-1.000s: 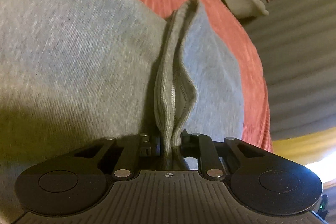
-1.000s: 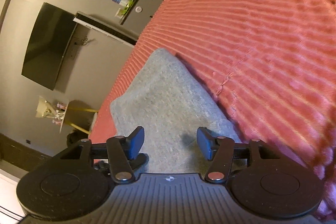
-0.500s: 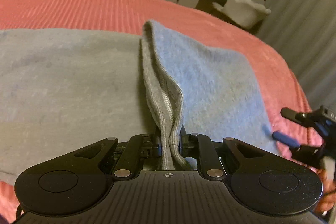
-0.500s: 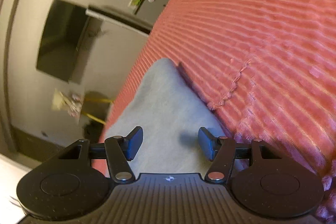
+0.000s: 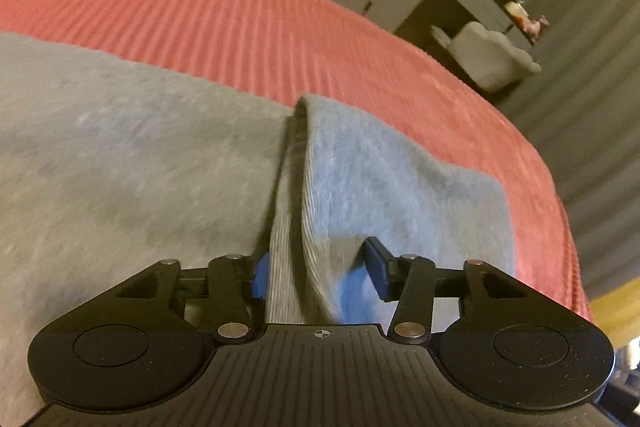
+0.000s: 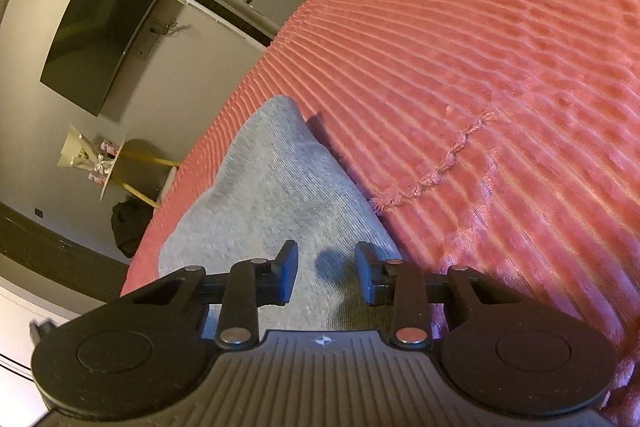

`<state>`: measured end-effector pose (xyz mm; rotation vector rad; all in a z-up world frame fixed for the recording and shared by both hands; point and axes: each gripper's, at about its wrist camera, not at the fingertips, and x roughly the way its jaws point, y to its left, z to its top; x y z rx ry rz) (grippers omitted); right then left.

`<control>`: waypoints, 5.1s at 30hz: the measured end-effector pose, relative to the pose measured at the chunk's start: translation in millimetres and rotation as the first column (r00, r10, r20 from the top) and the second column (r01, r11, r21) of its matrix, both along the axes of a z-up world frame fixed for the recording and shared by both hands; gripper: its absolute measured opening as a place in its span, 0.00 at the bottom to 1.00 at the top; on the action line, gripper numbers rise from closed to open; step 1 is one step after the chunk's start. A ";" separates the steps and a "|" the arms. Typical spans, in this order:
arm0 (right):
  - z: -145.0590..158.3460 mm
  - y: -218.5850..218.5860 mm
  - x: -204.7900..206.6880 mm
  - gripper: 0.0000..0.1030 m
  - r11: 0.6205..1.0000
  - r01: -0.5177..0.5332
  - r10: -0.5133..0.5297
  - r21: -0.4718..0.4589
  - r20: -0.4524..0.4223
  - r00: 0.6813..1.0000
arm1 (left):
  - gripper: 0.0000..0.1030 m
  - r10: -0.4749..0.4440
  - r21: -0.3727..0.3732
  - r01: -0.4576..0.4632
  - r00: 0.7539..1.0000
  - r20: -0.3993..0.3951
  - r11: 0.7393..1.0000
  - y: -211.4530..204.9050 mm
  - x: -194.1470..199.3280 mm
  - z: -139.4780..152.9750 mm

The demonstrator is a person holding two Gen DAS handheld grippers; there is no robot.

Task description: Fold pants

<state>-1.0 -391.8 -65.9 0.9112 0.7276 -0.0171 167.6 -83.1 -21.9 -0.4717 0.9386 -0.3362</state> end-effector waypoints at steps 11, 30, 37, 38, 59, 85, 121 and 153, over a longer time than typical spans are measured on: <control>-9.2 -4.8 -0.2 0.30 0.997 0.020 -0.020 0.073 0.003 1.000 | 0.18 -0.085 -0.033 0.097 0.964 0.252 0.995 6.6 -35.2 35.9; 21.6 17.2 6.8 0.31 0.992 -0.022 0.028 -0.126 0.048 0.998 | 0.56 -0.060 0.001 0.060 0.991 0.122 0.998 9.9 -48.6 -13.2; 28.3 54.1 77.7 0.22 0.910 -0.220 0.221 -0.352 -0.038 0.975 | 0.52 -0.033 -0.103 0.044 0.994 0.105 0.994 31.3 -35.9 -21.8; 30.3 55.0 92.7 0.21 0.901 -0.220 0.222 -0.373 -0.040 0.974 | 0.52 -0.036 -0.109 0.047 0.994 0.103 0.993 36.8 -38.0 -22.5; 19.8 8.3 -4.0 0.39 0.996 -0.083 0.082 -0.032 -0.039 0.996 | 0.61 -0.056 -0.280 0.047 0.998 -0.023 0.959 42.1 -43.3 -27.4; 42.9 49.0 -4.8 0.58 0.960 -0.105 0.104 -0.261 -0.017 0.994 | 0.13 0.052 -0.299 -0.036 0.998 0.046 0.954 97.4 -42.3 1.9; 68.7 111.0 0.0 0.63 0.763 -0.158 0.210 -0.627 0.009 0.978 | 0.25 0.105 -0.004 -0.107 0.970 0.218 0.994 84.6 -73.8 25.8; 9.2 149.9 47.4 0.34 0.591 -0.173 0.289 -0.788 0.006 0.957 | 0.64 0.116 0.290 -0.200 0.953 0.281 0.936 53.2 -67.7 -3.4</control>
